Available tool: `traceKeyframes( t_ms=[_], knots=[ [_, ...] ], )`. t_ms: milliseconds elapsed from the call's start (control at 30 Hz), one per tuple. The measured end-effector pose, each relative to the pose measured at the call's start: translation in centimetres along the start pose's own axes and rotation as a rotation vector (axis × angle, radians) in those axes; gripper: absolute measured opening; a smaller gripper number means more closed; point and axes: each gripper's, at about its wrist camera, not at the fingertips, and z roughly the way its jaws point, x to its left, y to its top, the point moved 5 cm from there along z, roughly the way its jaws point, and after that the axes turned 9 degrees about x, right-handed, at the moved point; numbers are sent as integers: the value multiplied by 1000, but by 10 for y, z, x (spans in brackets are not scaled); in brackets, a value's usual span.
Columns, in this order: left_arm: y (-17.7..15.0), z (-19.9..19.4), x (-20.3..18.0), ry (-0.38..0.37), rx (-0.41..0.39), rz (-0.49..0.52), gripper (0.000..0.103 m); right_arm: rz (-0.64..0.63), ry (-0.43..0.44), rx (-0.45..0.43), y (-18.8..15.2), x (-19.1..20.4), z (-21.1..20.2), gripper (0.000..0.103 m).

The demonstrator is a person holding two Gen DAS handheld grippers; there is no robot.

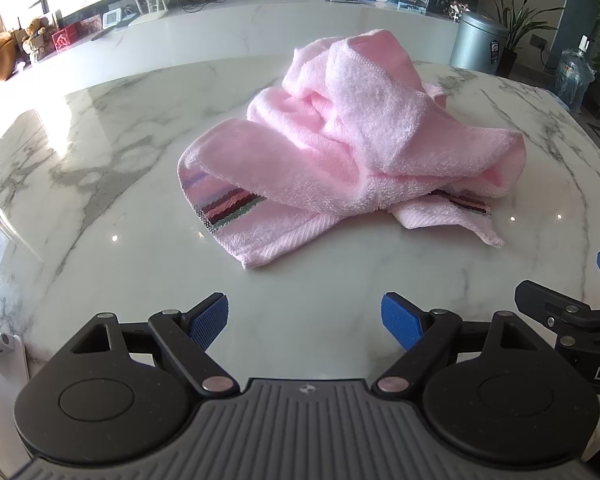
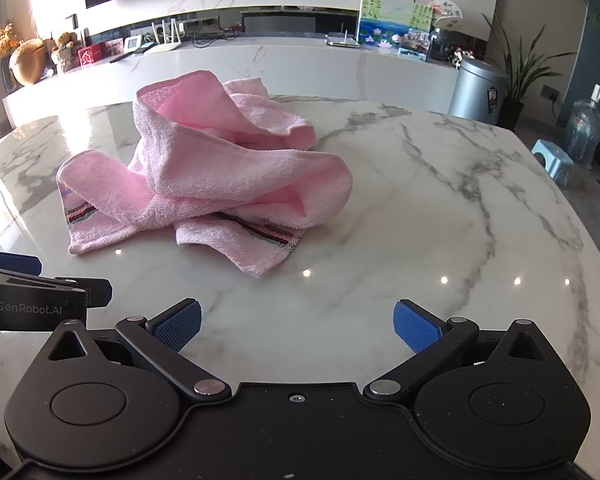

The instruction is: Fold towel

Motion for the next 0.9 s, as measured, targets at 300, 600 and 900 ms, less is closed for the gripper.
traceKeyframes(
  t_ms=[300,600,900],
  knots=[
    [0,2,4,-13,-13,-19,84,-7,0,-6,-1,1,-4,103],
    [-3,4,2,23,-11,2,84,-5,10,-9,-1,2,0,103],
    [-3,5,5,18,-10,2,84,-6,9,-3,-1,3,2,103]
  ],
)
